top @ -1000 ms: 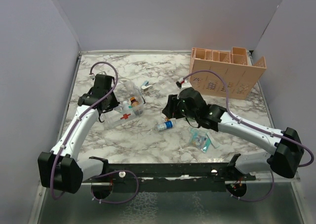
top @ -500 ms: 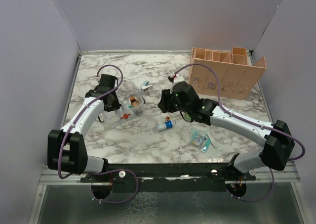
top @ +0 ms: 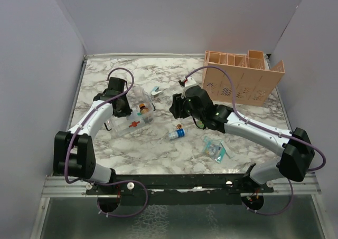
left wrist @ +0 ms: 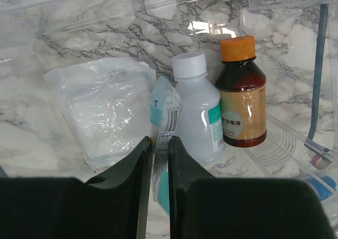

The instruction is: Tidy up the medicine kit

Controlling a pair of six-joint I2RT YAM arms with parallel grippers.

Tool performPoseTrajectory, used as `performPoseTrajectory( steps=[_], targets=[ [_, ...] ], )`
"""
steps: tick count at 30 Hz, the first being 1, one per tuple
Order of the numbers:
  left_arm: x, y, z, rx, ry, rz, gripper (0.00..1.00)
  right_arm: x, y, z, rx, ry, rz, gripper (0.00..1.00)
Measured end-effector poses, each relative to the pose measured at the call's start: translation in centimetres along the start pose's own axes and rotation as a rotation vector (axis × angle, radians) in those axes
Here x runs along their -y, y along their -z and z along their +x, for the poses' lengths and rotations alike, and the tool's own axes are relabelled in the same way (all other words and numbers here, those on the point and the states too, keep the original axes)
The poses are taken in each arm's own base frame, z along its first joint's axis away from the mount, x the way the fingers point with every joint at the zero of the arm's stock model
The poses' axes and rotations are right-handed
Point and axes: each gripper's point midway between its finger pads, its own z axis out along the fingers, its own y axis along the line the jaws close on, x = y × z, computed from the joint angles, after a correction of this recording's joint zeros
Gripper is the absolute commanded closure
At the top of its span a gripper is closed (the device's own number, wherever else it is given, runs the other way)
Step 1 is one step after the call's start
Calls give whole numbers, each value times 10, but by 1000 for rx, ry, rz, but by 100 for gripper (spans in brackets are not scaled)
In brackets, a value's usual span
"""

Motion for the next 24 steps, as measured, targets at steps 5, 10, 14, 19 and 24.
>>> performPoseTrajectory(
  steps=[5,10,14,19,24],
  targets=[
    [-3,-1,0,-4,17,-11,100,2,0,-1,1,3,4,54],
    [-9,-1,3,-13,22,-43,100,2,0,-1,1,2,5,54],
    [-14,-1,7,-26,20,-69,91,2,0,-1,1,2,4,54],
    [-20,-2,9,-34,8,-98,77,2,0,-1,0,-3,4,54],
    [-26,0,8,-48,-14,-139,65,1,0,0,-1,-18,1,54]
  ],
)
